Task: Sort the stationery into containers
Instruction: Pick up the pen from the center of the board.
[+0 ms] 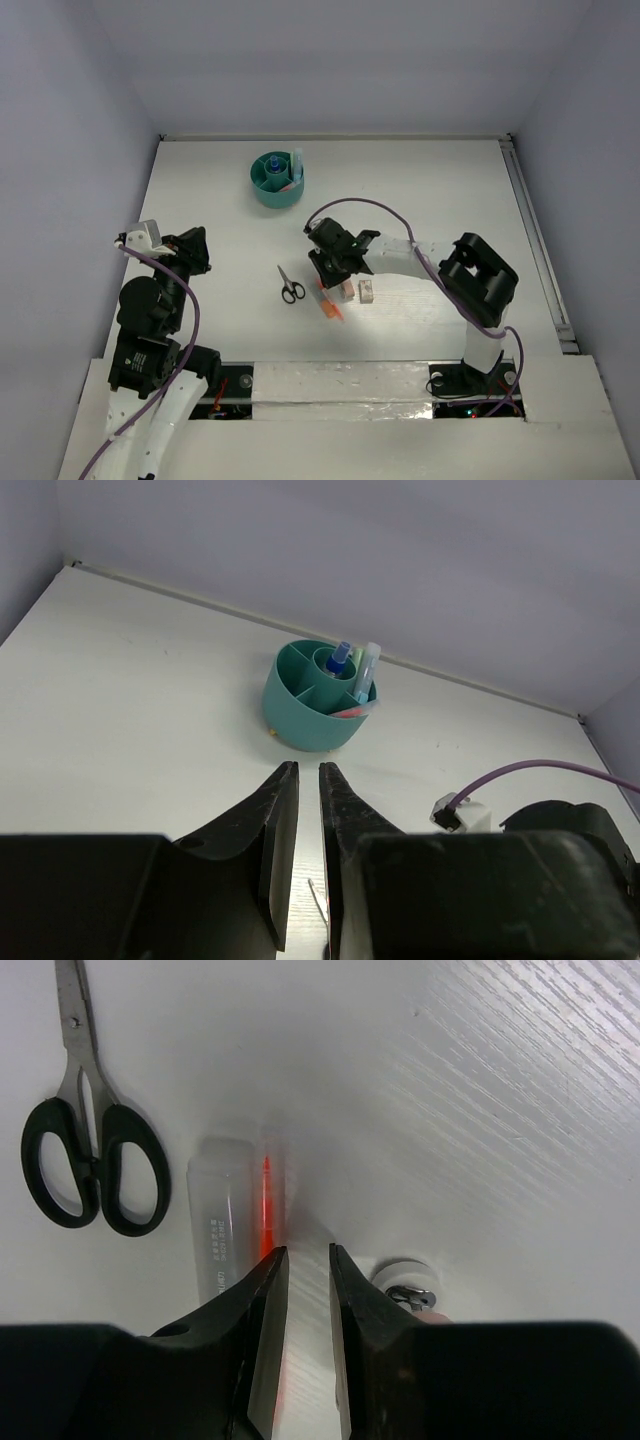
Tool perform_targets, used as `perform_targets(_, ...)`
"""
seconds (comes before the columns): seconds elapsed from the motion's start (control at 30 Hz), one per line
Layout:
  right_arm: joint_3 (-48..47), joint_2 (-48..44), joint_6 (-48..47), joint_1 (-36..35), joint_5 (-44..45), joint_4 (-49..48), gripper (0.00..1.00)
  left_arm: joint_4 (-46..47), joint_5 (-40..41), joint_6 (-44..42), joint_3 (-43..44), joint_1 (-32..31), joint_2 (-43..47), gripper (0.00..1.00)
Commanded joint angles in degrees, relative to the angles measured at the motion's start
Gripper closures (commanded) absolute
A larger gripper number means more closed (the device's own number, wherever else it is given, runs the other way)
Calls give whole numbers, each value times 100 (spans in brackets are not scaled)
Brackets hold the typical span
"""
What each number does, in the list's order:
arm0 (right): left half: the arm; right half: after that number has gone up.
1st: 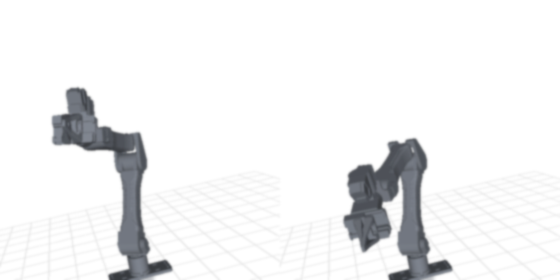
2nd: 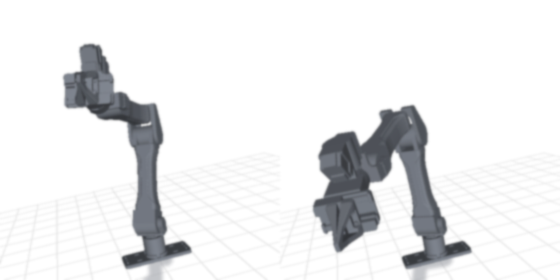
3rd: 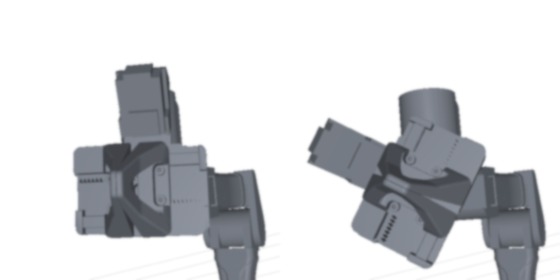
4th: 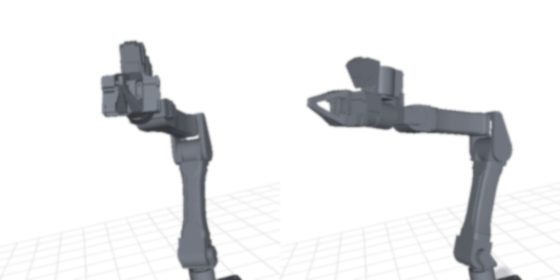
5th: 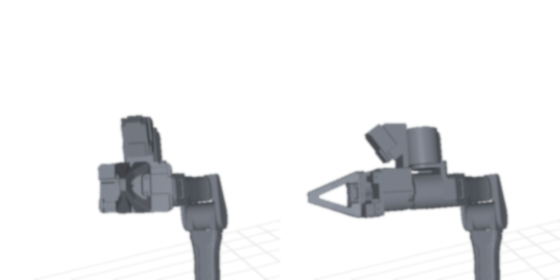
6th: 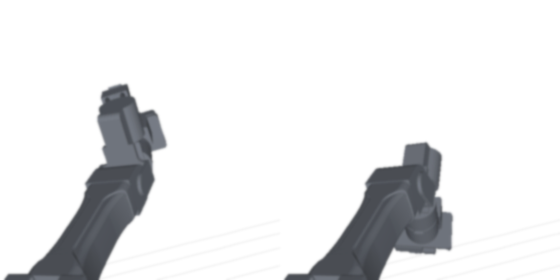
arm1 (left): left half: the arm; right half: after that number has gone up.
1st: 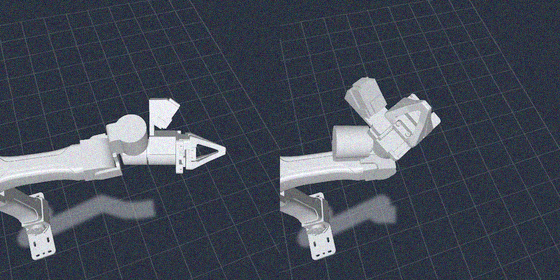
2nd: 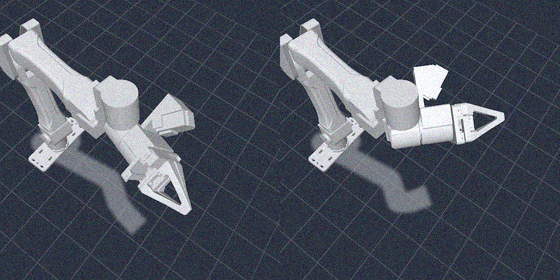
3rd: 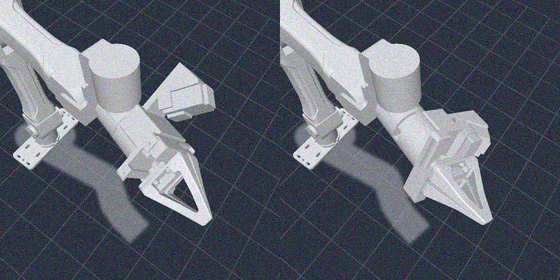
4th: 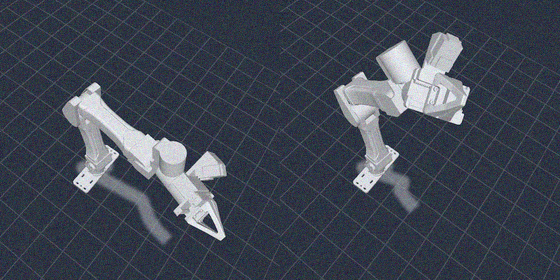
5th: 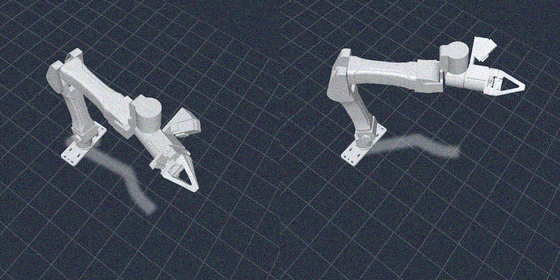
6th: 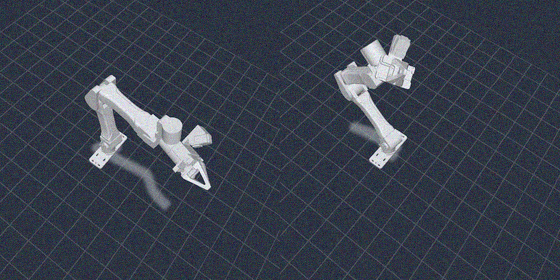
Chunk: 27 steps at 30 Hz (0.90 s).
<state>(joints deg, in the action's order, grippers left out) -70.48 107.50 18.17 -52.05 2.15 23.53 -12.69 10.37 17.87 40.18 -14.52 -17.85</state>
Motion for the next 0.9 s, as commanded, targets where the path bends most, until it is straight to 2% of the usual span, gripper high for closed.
perform_targets(0.0,-282,-28,11,-199,39,-112,71,240,-97,-47,42,20,0,88)
perform_targets(0.33,-194,-335,55,-253,304,-384,71,240,-53,-46,42,20,-17,88)
perform_targets(0.4,-247,-266,37,-253,101,-341,71,232,-97,-38,42,20,0,88)
perform_targets(0.87,-317,174,20,-358,101,-261,71,232,-97,-38,33,20,9,88)
